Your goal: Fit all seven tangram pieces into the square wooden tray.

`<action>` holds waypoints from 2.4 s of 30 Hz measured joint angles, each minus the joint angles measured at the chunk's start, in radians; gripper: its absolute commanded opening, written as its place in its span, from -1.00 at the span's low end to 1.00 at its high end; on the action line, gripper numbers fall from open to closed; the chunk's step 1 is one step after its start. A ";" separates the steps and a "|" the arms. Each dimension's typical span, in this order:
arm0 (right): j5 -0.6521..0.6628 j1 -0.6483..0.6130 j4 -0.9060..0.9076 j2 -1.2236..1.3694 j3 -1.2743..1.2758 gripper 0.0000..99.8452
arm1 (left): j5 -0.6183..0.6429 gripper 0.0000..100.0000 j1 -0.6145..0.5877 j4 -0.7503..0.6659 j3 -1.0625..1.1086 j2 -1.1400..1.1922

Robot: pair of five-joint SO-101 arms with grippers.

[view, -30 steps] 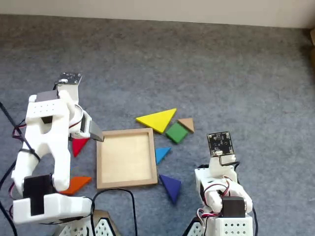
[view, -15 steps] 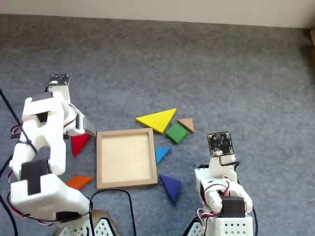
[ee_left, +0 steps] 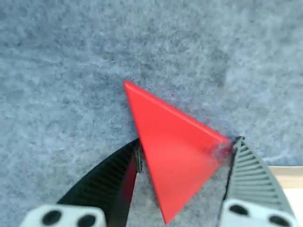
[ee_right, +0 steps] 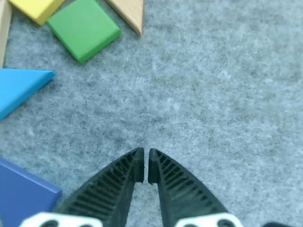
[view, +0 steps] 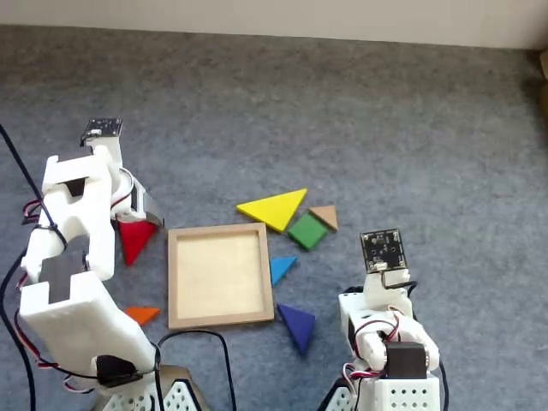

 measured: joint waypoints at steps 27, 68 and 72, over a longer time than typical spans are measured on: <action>0.000 0.000 0.000 0.000 0.000 -0.93 | -0.068 -0.48 0.106 0.072 -0.046 -0.003; 0.000 0.000 0.000 0.000 0.000 -0.93 | -0.198 -0.77 0.064 0.359 -0.534 0.356; 0.000 0.000 0.000 0.000 0.000 -0.93 | -0.199 -0.88 0.117 0.359 -0.531 0.359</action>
